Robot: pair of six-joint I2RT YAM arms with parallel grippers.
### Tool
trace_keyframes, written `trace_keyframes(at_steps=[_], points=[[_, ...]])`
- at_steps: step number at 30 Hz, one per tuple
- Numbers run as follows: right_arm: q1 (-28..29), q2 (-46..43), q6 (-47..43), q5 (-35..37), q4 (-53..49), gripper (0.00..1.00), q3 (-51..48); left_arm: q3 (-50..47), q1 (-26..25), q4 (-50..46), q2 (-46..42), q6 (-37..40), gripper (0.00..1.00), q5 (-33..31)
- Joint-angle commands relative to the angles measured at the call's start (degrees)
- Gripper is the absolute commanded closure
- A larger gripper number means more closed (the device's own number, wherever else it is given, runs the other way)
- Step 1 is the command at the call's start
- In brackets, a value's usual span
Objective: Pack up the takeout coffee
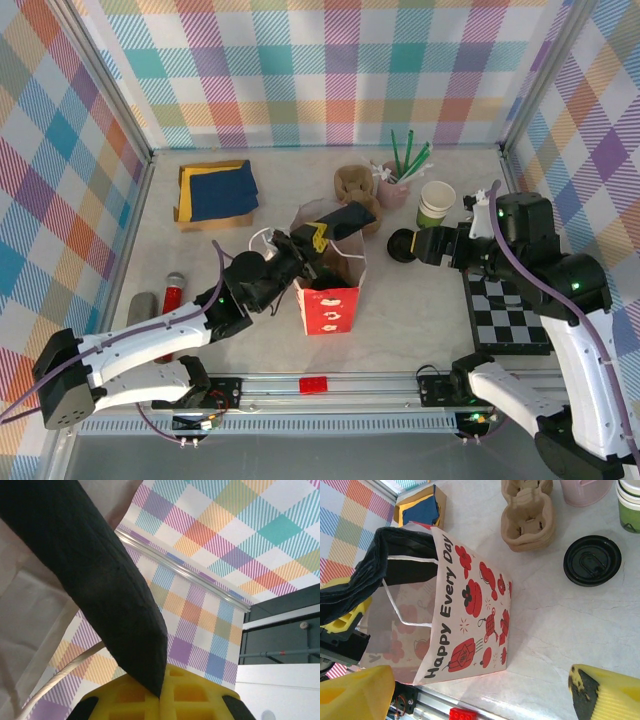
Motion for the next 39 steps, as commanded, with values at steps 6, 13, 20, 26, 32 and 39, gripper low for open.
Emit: trace_keyframes(at_steps=[6, 13, 20, 26, 32, 39], points=[[0.42, -0.17, 0.41, -0.26, -0.53, 0.10, 1.87, -0.83, 1.06, 6.54, 0.94, -6.74, 1.00, -2.48], [0.56, 0.42, 0.27, -0.44, -0.05, 0.10, 1.37, -0.91, 1.68, 4.45, -0.62, -6.27, 0.99, -3.09], [0.62, 0.49, 0.44, -0.70, 0.44, 0.10, 1.29, -1.16, 1.77, 3.99, -0.81, -6.24, 0.95, -3.68], [0.64, 0.20, 0.22, -0.45, 0.28, 0.10, 1.16, -1.38, 1.95, 3.86, -1.19, -5.95, 0.90, -4.41], [0.64, 0.27, 0.32, -0.57, 0.56, 0.10, 0.98, -0.92, 2.01, 3.82, -1.33, -5.46, 0.88, -4.49], [0.64, 0.18, 0.17, -0.53, 0.40, 0.10, 1.11, -0.55, 2.38, 3.26, -1.82, -5.10, 0.83, -4.94]])
